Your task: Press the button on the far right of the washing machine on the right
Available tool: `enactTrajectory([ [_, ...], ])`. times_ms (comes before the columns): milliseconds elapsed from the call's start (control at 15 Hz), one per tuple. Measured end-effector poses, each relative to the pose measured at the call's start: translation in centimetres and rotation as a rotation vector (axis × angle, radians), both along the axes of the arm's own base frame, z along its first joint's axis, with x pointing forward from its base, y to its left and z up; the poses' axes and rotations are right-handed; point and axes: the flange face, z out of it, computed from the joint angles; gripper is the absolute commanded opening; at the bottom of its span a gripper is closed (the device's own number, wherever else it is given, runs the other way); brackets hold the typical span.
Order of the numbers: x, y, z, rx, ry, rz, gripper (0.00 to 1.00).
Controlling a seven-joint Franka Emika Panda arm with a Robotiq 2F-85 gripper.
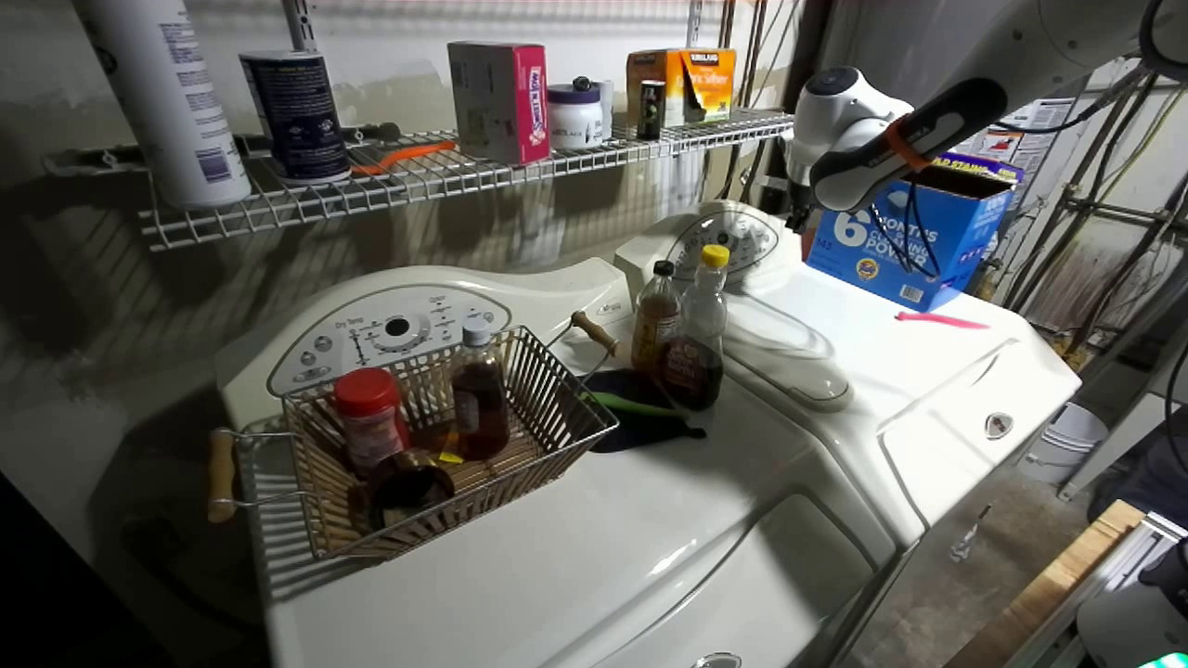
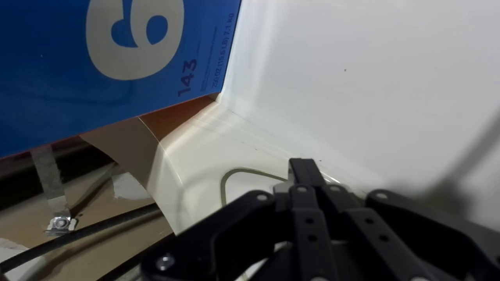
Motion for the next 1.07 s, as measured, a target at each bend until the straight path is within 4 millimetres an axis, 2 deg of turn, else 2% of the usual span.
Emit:
enactTrajectory([
  [600,3.6,-0.9,-4.0,-0.088,0.047,0.051,0.00],
  [1067,6.2,-1.9,-5.1,-0.127,0.019,0.052,0.00],
])
